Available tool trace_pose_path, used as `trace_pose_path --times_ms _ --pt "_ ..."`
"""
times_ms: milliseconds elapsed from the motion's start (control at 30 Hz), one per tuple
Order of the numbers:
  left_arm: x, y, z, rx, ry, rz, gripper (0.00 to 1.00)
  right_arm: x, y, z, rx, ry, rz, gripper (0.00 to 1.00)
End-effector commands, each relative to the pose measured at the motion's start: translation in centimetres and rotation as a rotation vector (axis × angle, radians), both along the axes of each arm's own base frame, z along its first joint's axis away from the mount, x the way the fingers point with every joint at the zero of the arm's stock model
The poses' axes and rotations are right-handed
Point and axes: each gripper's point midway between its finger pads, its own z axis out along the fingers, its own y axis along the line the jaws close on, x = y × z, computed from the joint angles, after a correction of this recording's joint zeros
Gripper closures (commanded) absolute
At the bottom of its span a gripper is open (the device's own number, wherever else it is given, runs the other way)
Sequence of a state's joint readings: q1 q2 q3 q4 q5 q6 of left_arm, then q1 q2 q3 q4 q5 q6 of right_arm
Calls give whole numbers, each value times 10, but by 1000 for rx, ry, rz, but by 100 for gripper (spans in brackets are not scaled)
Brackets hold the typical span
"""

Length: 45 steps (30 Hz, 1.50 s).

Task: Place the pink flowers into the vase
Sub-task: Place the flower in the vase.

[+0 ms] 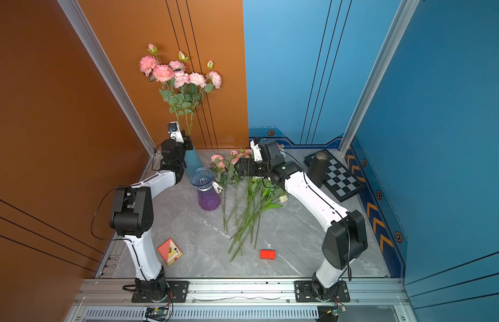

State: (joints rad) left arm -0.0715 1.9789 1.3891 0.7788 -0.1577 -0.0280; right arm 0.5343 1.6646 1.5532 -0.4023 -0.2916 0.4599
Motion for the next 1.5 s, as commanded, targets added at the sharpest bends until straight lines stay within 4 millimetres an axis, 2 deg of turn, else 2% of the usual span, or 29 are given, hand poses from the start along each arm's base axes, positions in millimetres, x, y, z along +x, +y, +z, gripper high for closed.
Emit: trace_pose_path --times_ms 0,67,367,567,800,933,1167,1300,1467 --pt "-4 -3 2 -32 -19 4 99 -3 2 12 5 -27 11 0" --pt "-4 -3 -1 -33 -13 3 93 -3 2 13 6 -28 11 0" --pt "-9 -7 -4 -31 -3 6 91 -4 1 12 3 -26 11 0" --pt "-12 -9 -4 -28 0 3 77 -5 1 12 5 -27 12 0" --pt "-17 -11 -2 -26 -1 0 72 -6 0 14 5 -30 8 0" --pt "-21 -12 1 -22 -4 1 59 -7 -1 13 5 -27 6 0" --pt "-31 -17 9 -15 -12 -14 47 -5 -5 12 -6 -26 -17 0" --pt "-37 -22 13 -12 -16 -27 42 0 -16 1 -32 4 -69 0" --pt "-49 -33 24 -9 -32 -62 31 6 -31 -21 -68 65 -122 0"
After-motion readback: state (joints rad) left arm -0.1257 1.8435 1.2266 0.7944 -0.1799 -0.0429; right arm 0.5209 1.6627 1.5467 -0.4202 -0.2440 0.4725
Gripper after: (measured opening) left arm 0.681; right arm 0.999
